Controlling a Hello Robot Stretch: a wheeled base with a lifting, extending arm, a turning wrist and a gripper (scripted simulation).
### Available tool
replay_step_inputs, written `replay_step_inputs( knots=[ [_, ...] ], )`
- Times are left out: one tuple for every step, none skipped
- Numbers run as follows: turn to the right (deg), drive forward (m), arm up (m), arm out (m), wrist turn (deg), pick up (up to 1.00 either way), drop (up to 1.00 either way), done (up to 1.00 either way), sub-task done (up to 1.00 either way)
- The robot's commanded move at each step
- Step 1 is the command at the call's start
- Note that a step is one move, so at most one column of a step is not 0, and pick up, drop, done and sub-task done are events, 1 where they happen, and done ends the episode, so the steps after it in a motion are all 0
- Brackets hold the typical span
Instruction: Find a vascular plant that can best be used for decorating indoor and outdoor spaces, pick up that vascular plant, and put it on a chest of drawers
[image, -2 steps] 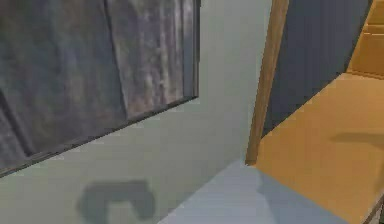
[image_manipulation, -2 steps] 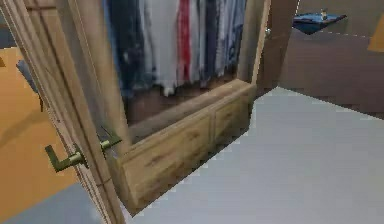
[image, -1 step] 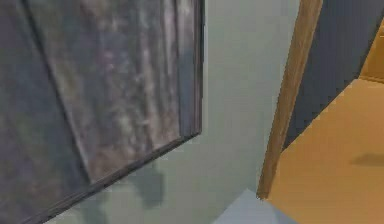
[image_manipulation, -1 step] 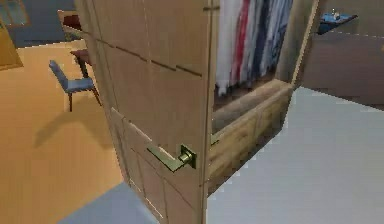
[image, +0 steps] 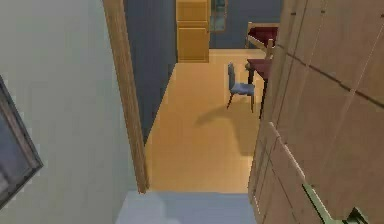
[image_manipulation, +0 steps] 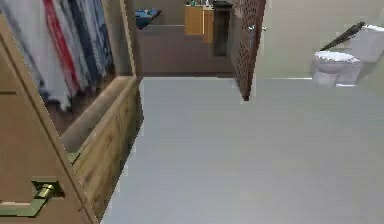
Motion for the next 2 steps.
replay_step_inputs(
  knots=[
    [0.0,1.00,0.00,0.00,0.0,0.00,0.00,0.00,0.00],
    [0.0,1.00,0.00,0.00,0.0,0.00,0.00,0.00,0.00]
  ],
)
